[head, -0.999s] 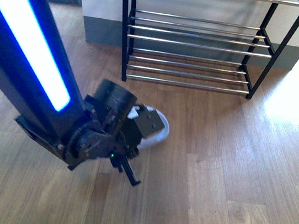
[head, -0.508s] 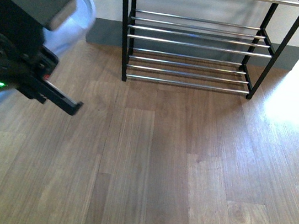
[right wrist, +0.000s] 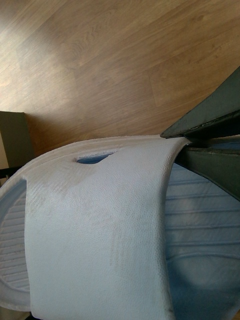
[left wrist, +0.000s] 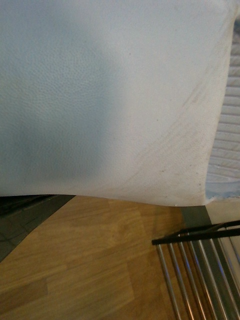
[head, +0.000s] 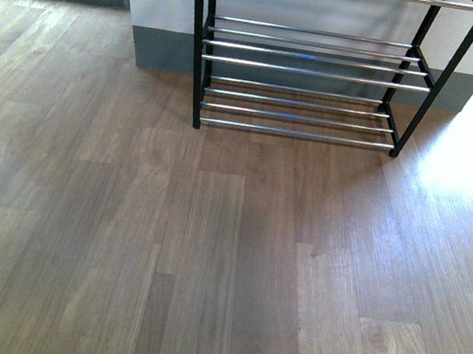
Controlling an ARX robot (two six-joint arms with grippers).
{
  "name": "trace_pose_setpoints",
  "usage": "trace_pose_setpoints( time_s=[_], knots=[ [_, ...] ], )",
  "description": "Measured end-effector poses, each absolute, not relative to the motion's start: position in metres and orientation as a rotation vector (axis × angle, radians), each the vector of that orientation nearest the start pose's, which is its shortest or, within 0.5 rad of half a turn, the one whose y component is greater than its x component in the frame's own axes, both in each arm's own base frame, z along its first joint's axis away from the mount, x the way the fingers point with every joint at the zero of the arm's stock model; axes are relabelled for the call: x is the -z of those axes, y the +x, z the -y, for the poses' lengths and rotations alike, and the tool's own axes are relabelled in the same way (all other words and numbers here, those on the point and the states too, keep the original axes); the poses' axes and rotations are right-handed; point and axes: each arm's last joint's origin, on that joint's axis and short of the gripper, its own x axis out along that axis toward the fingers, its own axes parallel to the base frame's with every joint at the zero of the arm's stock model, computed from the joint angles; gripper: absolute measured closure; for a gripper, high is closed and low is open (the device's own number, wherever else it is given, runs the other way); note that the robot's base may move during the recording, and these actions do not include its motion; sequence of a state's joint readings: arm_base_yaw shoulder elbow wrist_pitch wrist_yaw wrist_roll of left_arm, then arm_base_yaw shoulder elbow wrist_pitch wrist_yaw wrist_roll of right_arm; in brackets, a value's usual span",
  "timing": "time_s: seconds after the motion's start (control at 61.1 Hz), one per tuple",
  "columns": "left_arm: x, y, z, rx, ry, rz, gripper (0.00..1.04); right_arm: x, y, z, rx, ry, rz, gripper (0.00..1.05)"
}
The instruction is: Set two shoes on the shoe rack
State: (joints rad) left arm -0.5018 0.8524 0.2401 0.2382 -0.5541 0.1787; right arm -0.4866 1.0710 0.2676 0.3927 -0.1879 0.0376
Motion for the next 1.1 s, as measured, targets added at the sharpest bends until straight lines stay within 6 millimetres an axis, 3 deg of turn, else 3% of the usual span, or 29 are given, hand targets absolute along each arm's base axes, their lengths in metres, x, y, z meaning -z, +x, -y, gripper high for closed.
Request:
trace_pose_setpoints(
  time_s=[1.097],
  knots=[
    [-0.179, 0.1494, 0.0677, -0.014, 0.321, -0.324, 1.03, -0.1621, 0.1746, 0.0861, 0.298, 0.174, -0.383, 1.03]
  ],
)
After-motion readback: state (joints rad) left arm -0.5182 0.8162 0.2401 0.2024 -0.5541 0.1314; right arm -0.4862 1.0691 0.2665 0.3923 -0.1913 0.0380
